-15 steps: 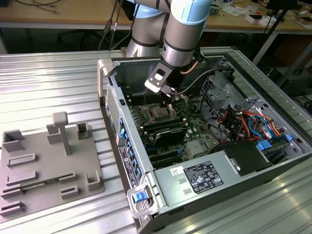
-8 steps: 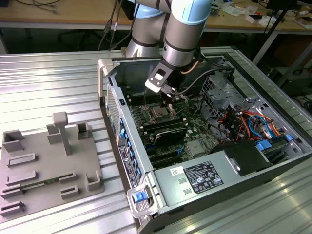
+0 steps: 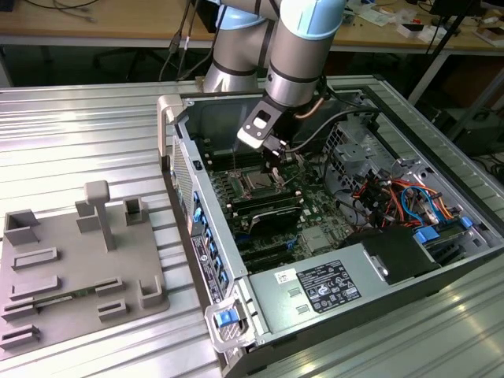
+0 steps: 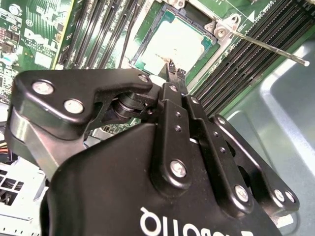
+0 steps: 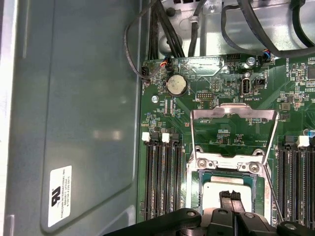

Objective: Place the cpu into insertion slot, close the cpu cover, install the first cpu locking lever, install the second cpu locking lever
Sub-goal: 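Place the cpu into insertion slot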

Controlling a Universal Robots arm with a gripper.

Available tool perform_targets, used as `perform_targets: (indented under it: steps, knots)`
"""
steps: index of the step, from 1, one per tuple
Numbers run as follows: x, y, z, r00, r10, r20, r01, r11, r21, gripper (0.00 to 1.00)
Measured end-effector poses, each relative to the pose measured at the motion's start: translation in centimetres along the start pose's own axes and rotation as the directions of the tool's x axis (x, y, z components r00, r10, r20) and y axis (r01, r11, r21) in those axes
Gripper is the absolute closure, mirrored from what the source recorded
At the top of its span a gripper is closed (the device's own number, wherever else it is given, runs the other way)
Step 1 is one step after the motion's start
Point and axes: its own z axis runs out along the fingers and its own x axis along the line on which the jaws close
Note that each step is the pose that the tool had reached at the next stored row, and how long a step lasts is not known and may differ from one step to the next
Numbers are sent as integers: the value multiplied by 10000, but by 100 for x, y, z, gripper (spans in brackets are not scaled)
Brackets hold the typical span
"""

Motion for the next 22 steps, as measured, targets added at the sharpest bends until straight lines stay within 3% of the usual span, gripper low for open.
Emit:
perform_targets:
  steps: [6,9,15,18,22]
  knots:
    - [2,6,-111,10000,0,0,0,10000,0,89]
    - [1,16,-114,10000,-3,-1,3,10000,1,89]
    - [0,99,-109,10000,-1,-1,1,10000,0,89]
    - [0,103,-110,10000,1,0,-1,10000,0,89]
    - [1,107,-169,10000,0,0,0,10000,0,89]
